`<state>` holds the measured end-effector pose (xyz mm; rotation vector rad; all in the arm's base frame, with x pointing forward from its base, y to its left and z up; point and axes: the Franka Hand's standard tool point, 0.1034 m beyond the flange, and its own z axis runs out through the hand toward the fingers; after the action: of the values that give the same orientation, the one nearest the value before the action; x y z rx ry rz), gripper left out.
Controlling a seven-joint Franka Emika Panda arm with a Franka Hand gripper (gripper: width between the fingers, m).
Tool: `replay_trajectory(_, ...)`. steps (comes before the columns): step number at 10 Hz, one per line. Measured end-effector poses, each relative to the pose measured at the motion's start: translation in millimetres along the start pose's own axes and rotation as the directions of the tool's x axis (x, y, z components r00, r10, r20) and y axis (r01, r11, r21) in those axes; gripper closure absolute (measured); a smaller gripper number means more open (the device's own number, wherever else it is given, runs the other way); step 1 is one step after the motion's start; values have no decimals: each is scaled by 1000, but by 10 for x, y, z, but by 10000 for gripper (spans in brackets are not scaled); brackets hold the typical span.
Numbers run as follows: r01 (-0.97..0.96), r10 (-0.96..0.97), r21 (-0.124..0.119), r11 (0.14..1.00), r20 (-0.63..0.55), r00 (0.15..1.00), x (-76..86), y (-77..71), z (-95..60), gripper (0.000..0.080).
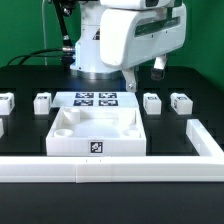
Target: Assemble square table
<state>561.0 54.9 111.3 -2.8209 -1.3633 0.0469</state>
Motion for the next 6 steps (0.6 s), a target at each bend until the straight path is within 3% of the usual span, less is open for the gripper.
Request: replay_trajectory(6, 37, -37, -8, 999, -8, 999, -17, 1, 7, 150)
